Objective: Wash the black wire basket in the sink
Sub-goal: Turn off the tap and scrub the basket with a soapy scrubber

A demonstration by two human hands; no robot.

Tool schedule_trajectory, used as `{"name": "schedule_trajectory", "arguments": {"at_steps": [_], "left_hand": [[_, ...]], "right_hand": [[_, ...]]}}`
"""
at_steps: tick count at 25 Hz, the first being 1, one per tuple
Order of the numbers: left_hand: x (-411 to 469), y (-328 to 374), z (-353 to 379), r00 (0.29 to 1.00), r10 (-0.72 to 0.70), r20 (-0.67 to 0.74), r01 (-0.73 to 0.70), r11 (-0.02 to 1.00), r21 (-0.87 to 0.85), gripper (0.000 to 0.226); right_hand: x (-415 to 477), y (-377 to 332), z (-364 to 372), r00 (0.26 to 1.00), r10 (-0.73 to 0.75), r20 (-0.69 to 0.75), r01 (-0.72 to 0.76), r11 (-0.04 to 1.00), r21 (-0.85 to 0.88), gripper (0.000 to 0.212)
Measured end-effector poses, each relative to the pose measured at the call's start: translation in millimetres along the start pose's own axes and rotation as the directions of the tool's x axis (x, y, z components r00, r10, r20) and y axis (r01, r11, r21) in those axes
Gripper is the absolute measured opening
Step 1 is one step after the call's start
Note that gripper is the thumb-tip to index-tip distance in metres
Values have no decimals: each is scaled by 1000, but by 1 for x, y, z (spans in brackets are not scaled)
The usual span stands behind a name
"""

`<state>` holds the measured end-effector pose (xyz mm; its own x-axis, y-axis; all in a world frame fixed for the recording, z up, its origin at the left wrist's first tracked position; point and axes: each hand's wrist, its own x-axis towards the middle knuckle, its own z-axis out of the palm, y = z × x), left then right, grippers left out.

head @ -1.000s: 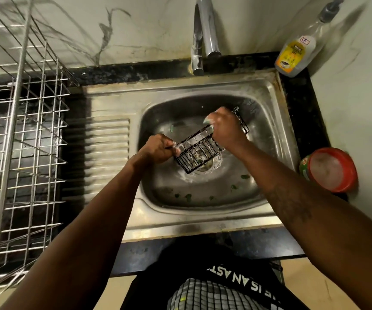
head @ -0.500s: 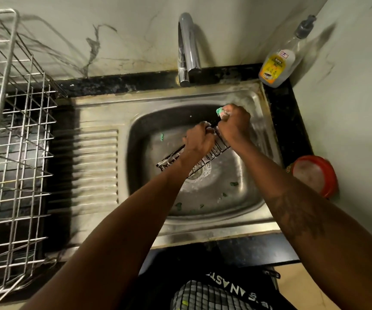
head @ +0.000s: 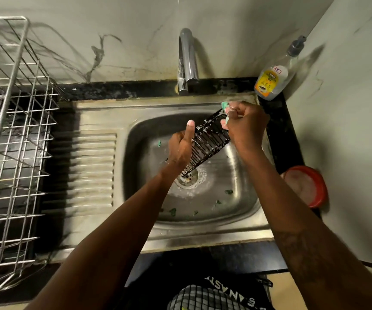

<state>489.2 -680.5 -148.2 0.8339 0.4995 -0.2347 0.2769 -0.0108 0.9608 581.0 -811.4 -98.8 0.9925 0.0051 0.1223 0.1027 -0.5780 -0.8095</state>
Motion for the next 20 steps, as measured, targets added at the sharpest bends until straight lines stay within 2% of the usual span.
{"name": "schedule_trajectory", "arguments": {"at_steps": [3,5,7,9,11,14,16,17,19,20], "left_hand": [[-3,-4,-6,997,12,-79,-8,999,52,57],[-7,-4,-4,989,32,-144,-22,997,69,58],[-9,-2,-4,970,43,-238,-30,998,59,61],[-9,3,-7,945,56,-322,-24,995,102,62],[-7,13,-13,934,16,-358,56,980,190,59],[-6,17,-19,958,-25,-285,127,930,345,46],[-5,10,-23,955,8,-295,77,958,275,49],[-6,6,-25,951,31,-307,40,974,223,55],[-8,2,-28,948,72,-310,-6,978,208,63],[-7,1,-31,947,83,-309,-9,972,234,64]], "right_hand": [[-18,-2,9,961,-217,172,252,943,-218,30],[-35,-16,24,883,-337,328,420,877,-231,29],[-45,-27,35,824,-406,395,523,814,-253,28],[-56,-26,38,818,-438,373,545,797,-261,33],[-73,-20,40,818,-458,347,550,800,-239,44],[-79,-19,51,714,-538,448,667,717,-201,43],[-65,-27,56,691,-552,467,697,680,-228,35],[-60,-31,55,667,-566,484,729,630,-268,30],[-48,-32,49,584,-585,563,801,529,-280,27],[-38,-27,45,555,-587,589,818,515,-257,31]]}}
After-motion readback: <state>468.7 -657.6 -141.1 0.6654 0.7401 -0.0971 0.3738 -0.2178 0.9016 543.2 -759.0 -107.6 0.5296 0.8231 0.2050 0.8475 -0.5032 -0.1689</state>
